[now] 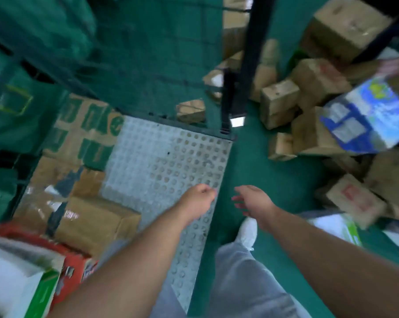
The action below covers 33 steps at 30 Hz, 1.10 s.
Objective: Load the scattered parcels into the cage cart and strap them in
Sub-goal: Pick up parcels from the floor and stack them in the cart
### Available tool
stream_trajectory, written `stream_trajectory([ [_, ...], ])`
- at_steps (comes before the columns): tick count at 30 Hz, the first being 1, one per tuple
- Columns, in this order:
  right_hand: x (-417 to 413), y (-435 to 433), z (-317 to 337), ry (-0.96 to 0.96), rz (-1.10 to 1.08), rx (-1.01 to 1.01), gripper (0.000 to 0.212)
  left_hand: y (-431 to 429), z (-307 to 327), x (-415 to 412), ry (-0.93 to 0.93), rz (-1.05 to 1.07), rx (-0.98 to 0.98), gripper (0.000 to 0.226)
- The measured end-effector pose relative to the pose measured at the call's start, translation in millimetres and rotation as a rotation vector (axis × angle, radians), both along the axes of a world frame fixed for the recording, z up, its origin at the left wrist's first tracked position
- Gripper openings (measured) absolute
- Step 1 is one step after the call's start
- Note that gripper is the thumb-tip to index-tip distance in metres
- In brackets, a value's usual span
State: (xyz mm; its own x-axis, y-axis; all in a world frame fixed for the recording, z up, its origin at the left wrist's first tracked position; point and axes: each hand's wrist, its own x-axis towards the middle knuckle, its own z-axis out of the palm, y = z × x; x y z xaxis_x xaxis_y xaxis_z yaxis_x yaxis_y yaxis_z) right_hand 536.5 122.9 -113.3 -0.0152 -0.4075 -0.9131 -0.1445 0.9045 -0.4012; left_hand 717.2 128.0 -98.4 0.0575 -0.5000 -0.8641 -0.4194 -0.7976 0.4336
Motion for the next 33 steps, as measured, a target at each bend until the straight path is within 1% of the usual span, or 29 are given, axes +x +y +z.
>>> stream_trajectory([
  [2,-53.4,4.1,-1.6,0.016,-0.111,-0.004,0.014,-8.0,0.9,-57.5,-0.007,-0.143,0.004,0.032],
  [5,-108.2,16.0,-5.9,0.037,-0.208,0.003,0.015,-13.9,11.7,-113.0,-0.022,-0.285,0.024,0.022],
  [8,-158.0,34.6,-7.6,0.052,-0.3,0.035,0.018,-19.9,16.2,-151.5,-0.062,-0.41,0.059,0.025],
  [11,-194.7,44.5,-6.4,0.058,-0.397,0.052,0.017,-37.7,16.5,-176.3,-0.095,-0.464,0.073,0.025],
  [14,-225.3,50.4,-1.4,0.087,-0.485,0.05,0.015,-62.4,20.9,-205.1,-0.106,-0.459,0.044,0.023],
  [17,-247.9,56.2,9.5,0.105,-0.494,0.06,0.015,-86.6,27.9,-229.0,-0.047,-0.426,0.045,0.021],
  [23,-288.1,59.7,48.2,0.149,-0.387,0.086,0.018,-141.4,48.7,-255.6,0.001,-0.453,0.004,0.024],
  [26,-300.7,44.0,64.1,0.195,-0.48,0.06,0.018,-170.8,45.7,-268.3,0.019,-0.463,0.091,0.024],
  [28,-302.3,29.2,75.1,0.206,-0.615,0.068,0.018,-197.3,41.4,-278.9,-0.015,-0.552,0.142,0.022],
  [30,-299.0,18.3,82.3,0.204,-0.705,0.106,0.019,-225.3,38.0,-289.1,-0.069,-0.632,0.153,0.021],
  [31,-295.6,12.8,85.2,0.193,-0.714,0.128,0.019,-241.4,36.7,-292.8,-0.105,-0.685,0.134,0.025],
  [33,-290.9,-2.5,88.9,0.208,-0.659,0.133,0.017,-274.4,32.7,-302.2,-0.148,-0.734,0.072,0.033],
])
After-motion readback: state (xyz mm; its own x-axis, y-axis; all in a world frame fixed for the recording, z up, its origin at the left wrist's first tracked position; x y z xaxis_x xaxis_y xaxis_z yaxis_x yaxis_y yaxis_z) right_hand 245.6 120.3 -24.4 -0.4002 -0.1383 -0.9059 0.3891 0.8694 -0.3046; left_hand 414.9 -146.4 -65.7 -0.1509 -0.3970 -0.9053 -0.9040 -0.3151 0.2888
